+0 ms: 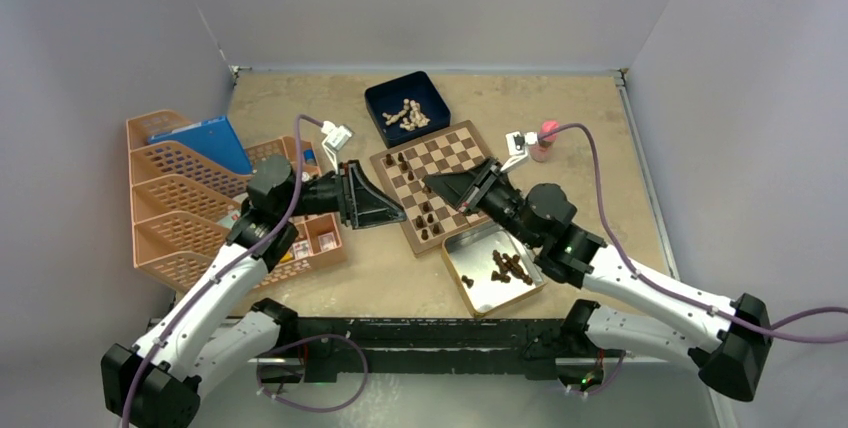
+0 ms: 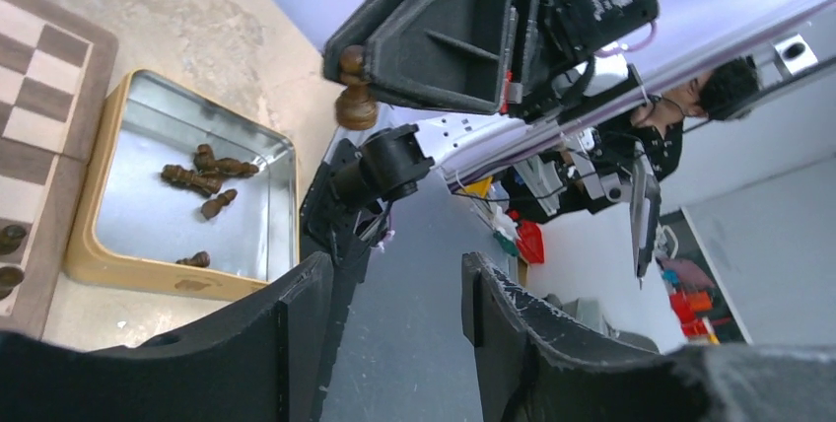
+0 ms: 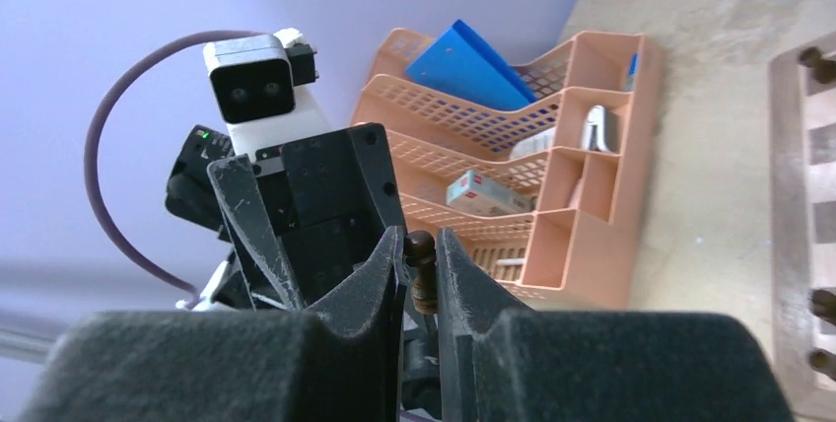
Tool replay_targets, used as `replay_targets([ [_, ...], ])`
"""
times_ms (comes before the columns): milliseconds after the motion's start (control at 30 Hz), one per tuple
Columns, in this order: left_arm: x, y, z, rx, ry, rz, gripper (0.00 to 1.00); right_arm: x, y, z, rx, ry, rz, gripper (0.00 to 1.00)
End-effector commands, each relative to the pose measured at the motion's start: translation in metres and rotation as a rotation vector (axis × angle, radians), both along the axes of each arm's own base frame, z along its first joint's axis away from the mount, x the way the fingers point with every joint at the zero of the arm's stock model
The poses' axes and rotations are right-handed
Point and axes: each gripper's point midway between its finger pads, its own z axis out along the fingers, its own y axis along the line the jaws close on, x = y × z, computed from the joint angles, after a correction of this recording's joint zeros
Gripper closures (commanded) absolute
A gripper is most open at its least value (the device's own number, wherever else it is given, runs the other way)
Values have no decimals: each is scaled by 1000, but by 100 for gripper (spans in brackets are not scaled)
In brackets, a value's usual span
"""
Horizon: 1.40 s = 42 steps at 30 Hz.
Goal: Set up the chess pieces on the board
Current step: Place the chess piece on the chessboard.
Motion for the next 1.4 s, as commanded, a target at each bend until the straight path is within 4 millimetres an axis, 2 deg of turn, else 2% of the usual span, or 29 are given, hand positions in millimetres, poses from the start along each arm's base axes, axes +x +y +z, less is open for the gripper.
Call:
replay_targets([
  [0,-12,-2,32,-96,-122,-95,48,-19,17,50,183,-83,130,95],
  [233,-1,-5,37,-95,-171,-75,48,-23,25,59,237,-92,158,95],
  [500,10,-8,46,-108,-173,-46,54,-27,31,65,249,-98,183,95],
  [667,11,-10,63,-136,-201,-60,56,-31,34,72,257,-102,209,94],
  [833,5,-9,65,-154,-208,-91,57,-35,36,74,268,-99,225,94],
  [1033,3,-9,62,-151,-210,-102,67,-36,37,75,265,-109,226,93],
  [1233,2,-8,57,-131,-224,-99,84,-38,33,76,246,-135,222,92],
  [1367,0,-6,47,-88,-281,-99,88,-40,30,67,162,-195,212,82],
])
